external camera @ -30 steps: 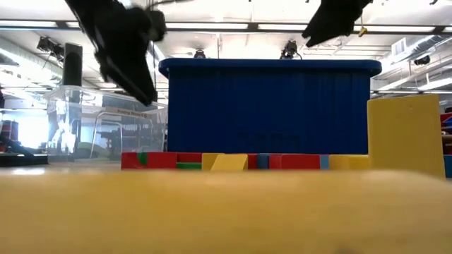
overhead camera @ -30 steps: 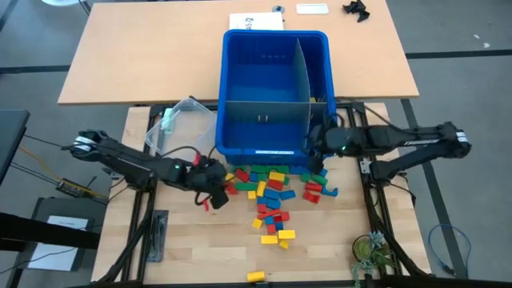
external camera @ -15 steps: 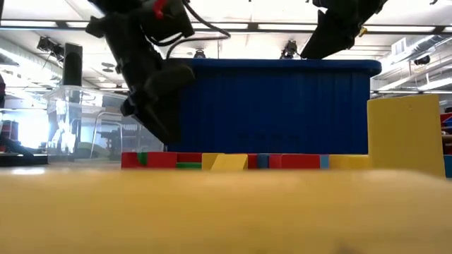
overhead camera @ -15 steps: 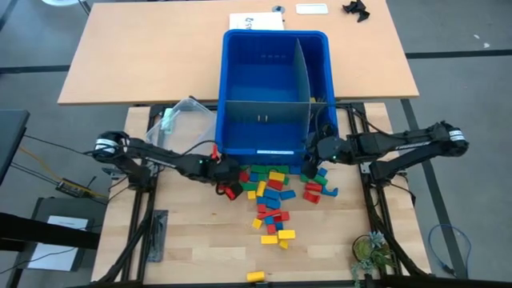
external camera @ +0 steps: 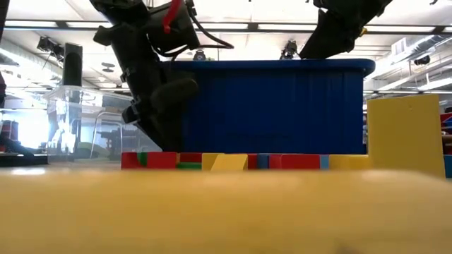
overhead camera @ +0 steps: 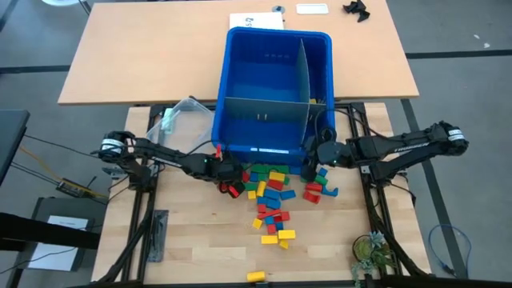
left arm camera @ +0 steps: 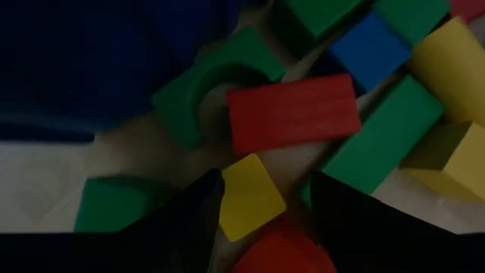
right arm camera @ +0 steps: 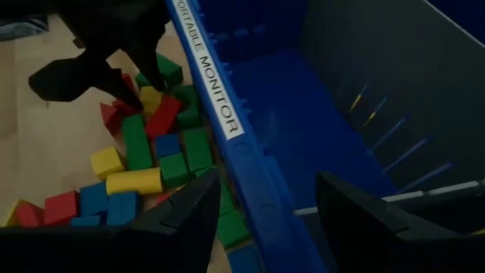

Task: Sort blocks
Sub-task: Put the yellow block into the blue bin

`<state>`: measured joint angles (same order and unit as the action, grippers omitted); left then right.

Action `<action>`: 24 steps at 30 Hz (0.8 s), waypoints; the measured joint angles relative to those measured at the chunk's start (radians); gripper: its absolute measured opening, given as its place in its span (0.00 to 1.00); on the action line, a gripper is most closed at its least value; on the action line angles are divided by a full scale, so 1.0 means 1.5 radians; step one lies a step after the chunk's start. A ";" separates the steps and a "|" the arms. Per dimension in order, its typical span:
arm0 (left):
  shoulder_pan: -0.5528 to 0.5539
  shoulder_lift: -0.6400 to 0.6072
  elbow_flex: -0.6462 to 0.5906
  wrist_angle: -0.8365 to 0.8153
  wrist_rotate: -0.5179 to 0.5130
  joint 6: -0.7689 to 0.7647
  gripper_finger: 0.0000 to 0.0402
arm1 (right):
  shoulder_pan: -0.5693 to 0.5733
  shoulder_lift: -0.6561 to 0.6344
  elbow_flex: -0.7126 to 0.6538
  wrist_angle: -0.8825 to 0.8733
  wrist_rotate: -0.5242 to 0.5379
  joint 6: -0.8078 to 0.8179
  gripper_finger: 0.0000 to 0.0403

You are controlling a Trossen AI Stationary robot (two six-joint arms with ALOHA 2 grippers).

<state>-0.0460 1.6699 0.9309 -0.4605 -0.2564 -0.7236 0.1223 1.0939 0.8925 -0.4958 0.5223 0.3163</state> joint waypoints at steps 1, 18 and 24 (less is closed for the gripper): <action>0.000 0.000 0.006 -0.018 0.004 -0.005 0.53 | 0.002 0.000 0.000 0.000 0.000 0.002 0.53; -0.011 0.018 0.051 -0.138 -0.040 -0.027 0.53 | 0.028 0.000 0.000 0.001 0.001 0.031 0.51; -0.038 0.019 0.056 -0.085 -0.015 0.028 0.53 | 0.037 0.000 0.000 0.004 0.003 0.040 0.51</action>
<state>-0.1025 1.6984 1.0156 -0.5875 -0.2795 -0.6819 0.1772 1.0939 0.8925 -0.4904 0.5274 0.3759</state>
